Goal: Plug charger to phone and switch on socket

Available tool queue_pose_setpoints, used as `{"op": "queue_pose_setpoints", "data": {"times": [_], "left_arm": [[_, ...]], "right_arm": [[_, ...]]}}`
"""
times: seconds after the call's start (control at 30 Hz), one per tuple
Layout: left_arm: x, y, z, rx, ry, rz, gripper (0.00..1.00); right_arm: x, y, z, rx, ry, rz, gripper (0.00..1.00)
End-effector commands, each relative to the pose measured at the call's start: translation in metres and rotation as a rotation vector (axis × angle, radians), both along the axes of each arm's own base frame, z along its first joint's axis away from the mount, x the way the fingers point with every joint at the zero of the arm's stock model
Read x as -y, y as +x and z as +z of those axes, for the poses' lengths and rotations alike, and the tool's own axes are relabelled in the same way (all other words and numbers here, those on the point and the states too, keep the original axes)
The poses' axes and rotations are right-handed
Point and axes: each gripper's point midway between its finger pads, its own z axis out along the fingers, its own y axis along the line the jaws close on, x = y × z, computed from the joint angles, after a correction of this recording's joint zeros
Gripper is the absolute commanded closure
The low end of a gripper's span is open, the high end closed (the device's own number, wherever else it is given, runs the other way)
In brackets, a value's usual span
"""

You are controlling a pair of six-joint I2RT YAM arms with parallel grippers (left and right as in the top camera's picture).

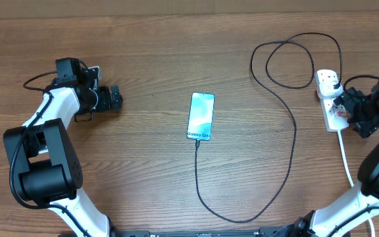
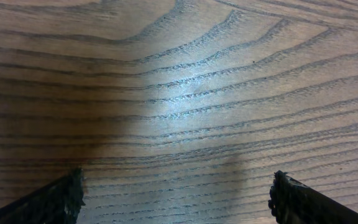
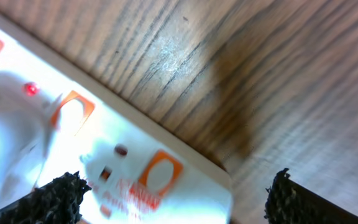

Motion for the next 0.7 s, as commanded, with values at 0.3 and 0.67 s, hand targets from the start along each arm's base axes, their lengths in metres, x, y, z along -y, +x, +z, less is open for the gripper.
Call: {"op": "queue_pose_setpoints", "data": {"times": [0.3,0.67], "left_arm": [[-0.003,0.003,0.01,0.022,0.006,0.015,0.01],[-0.003,0.003,0.01,0.023,0.006,0.016,0.0]], "right_arm": [[-0.014,0.016,0.043,0.111,-0.076,0.149,0.0],[-0.015,0.016,0.043,0.111,-0.076,0.151,0.0]]}}
